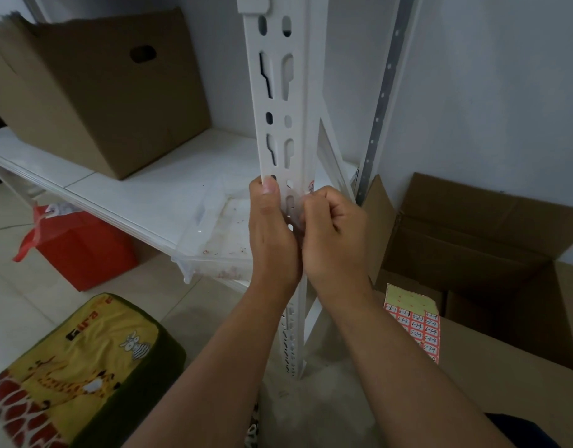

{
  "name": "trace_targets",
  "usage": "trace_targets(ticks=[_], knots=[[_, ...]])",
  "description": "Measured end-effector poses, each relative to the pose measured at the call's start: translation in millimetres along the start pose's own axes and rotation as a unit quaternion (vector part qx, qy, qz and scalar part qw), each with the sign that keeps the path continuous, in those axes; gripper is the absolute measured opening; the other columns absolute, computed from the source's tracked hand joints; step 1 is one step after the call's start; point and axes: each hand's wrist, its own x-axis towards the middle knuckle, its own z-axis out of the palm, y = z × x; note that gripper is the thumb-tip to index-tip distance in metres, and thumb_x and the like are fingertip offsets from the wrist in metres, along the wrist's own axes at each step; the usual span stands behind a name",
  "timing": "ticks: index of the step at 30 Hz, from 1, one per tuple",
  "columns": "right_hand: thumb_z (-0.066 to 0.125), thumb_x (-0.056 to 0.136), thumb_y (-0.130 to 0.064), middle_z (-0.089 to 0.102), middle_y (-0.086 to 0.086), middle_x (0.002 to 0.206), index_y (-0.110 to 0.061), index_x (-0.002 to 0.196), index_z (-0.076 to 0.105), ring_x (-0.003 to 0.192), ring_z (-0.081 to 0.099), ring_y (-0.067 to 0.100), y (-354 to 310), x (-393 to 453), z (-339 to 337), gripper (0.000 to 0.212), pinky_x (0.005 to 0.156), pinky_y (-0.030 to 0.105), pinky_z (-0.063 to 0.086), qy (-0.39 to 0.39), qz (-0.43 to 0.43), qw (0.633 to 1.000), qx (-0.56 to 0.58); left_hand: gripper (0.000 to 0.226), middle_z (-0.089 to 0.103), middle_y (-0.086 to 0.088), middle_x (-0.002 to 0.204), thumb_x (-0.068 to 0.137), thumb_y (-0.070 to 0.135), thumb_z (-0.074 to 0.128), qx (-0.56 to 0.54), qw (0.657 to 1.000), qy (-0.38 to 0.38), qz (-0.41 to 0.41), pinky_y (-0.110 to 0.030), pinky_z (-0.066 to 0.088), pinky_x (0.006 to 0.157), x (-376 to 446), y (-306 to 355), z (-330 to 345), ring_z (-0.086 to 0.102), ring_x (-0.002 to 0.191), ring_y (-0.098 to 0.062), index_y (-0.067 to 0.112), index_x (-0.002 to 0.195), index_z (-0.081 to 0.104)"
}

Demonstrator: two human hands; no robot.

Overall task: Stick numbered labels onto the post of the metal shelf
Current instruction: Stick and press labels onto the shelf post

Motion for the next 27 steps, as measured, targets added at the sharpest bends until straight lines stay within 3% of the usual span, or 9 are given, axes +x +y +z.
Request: trace_targets(ticks=[2, 5, 10, 13, 18, 21, 27], knots=[[0.048, 0.093, -0.005, 0.044, 0.004, 0.053, 0.011, 0.066, 0.05, 0.052, 0.042, 0.008, -1.1, -0.3, -3.7, 0.032, 0.046, 0.013, 0.036, -0.01, 0.017, 0.999, 0.028, 0.066, 0.062, -0.013, 0.089, 0.089, 0.057, 0.035, -0.001, 1.0, -0.001, -0.006, -0.037, 0.053, 0.08, 0.5, -1.8, -1.7, 0.063, 0.086, -0.024, -0.004, 0.108, 0.054], [0.047, 0.096, -0.006, 0.043, -0.003, 0.052, 0.008, 0.067, 0.051, 0.052, 0.044, 0.004, -1.5, -0.9, -6.6, 0.032, 0.047, 0.01, 0.037, -0.03, 0.025, 0.999, 0.037, 0.051, 0.067, -0.003, 0.082, 0.093, 0.049, 0.028, 0.0, 1.0, 0.004, -0.017, -0.028, 0.055, 0.078, 0.4, -3.4, -2.9, 0.066, 0.083, -0.017, 0.011, 0.094, 0.062], [0.046, 0.095, -0.007, 0.042, -0.001, 0.051, 0.008, 0.064, 0.05, 0.05, 0.043, 0.006, -3.6, 3.0, -4.4, 0.034, 0.044, 0.01, 0.036, -0.017, 0.033, 0.999, 0.033, 0.072, 0.057, -0.014, 0.09, 0.084, 0.059, 0.037, -0.011, 1.0, 0.019, -0.007, -0.043, 0.05, 0.08, 0.9, 0.0, 0.8, 0.058, 0.086, -0.028, -0.006, 0.112, 0.051], [0.047, 0.094, -0.007, 0.04, 0.0, 0.049, 0.008, 0.063, 0.051, 0.049, 0.042, 0.007, -3.2, 3.2, -5.1, 0.034, 0.044, 0.011, 0.035, -0.017, 0.036, 0.999, 0.034, 0.074, 0.058, -0.012, 0.087, 0.084, 0.06, 0.037, -0.01, 1.0, 0.019, -0.007, -0.038, 0.051, 0.078, 1.5, -0.7, 0.9, 0.059, 0.083, -0.025, -0.006, 0.114, 0.051], [0.047, 0.097, -0.007, 0.045, -0.009, 0.051, 0.001, 0.066, 0.052, 0.051, 0.046, 0.001, 0.6, 0.8, -9.7, 0.033, 0.049, 0.009, 0.038, -0.055, 0.04, 0.997, 0.048, 0.057, 0.061, -0.009, 0.08, 0.102, 0.044, 0.024, 0.012, 1.0, 0.006, -0.011, -0.026, 0.053, 0.07, -0.8, -1.8, -3.8, 0.061, 0.077, -0.017, -0.003, 0.098, 0.056], [0.047, 0.096, -0.007, 0.043, -0.003, 0.052, 0.006, 0.067, 0.052, 0.05, 0.042, 0.004, -0.7, 2.3, -9.5, 0.033, 0.046, 0.012, 0.036, -0.053, 0.034, 0.997, 0.036, 0.062, 0.059, -0.017, 0.092, 0.095, 0.047, 0.027, -0.01, 1.0, 0.0, -0.017, -0.029, 0.053, 0.078, -1.2, 0.5, -2.0, 0.06, 0.087, -0.023, -0.007, 0.111, 0.053], [0.047, 0.092, -0.005, 0.042, 0.005, 0.051, 0.01, 0.063, 0.05, 0.049, 0.037, 0.009, -4.5, 6.3, -10.6, 0.032, 0.043, 0.014, 0.034, -0.045, 0.057, 0.997, 0.027, 0.068, 0.059, -0.018, 0.094, 0.091, 0.052, 0.029, -0.003, 1.0, 0.01, -0.022, -0.035, 0.053, 0.083, 0.4, 0.2, 0.7, 0.061, 0.089, -0.027, -0.008, 0.117, 0.05]])
